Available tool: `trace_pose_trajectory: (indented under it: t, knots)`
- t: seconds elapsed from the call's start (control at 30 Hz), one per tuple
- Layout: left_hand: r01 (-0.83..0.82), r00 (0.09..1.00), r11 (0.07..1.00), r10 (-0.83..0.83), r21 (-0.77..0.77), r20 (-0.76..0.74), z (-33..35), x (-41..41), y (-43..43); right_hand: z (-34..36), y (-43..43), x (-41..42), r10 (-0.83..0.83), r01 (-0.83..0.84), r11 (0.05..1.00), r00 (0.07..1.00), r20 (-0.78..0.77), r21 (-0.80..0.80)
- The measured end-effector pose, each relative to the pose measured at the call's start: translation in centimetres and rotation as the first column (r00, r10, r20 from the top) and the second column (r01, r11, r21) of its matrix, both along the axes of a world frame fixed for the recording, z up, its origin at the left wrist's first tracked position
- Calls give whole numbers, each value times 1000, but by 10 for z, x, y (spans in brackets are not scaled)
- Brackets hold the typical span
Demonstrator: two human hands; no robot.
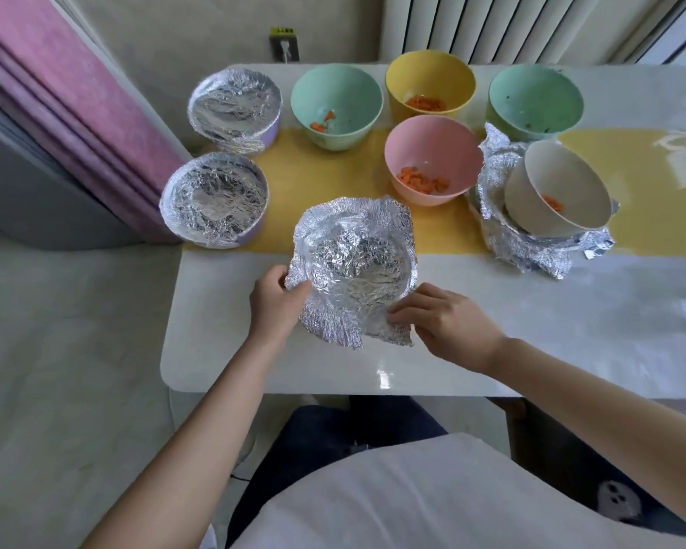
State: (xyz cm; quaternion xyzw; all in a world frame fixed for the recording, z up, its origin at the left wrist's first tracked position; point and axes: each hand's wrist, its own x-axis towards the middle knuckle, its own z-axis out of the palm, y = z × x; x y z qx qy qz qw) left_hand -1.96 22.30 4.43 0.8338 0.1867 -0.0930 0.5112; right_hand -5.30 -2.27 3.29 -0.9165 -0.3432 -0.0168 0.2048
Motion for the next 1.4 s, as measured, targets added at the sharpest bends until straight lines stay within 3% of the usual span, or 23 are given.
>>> trace_pose_trajectory:
  t: [0.13,0.3,0.47,0.6,1.07,1.2,1.33,1.4]
  knots:
    - [72,995,988,-81,138,57,-4,-1,4,13,8,-5,-29,31,999,992,-125,14]
    - [136,979,967,-165,217,123,-2,-5,1,30,32,17,-300,318,938,945,-133,141]
    - [70,982,977,-103,200,159,-4,-10,-4,6,59,45,-412,404,911,887,-210,-83]
    - [-8,982,985,-25,170,190,-4,-14,-9,-9,68,51,-480,426,859,863,-156,-284]
    - [-166,984,983,160,82,77,-15,-6,-6,-16,74,56,-524,433,799,842,-128,-418]
    - [-114,993,986,110,120,38,-21,-5,-6,-16,74,56,-547,447,773,829,-118,-450]
    - [-33,974,935,-49,354,220,-20,-5,0,-15,77,55,-549,460,732,835,-37,-503]
    - [-6,913,906,-167,423,372,-14,3,1,-17,78,56,-533,450,718,846,-4,-530]
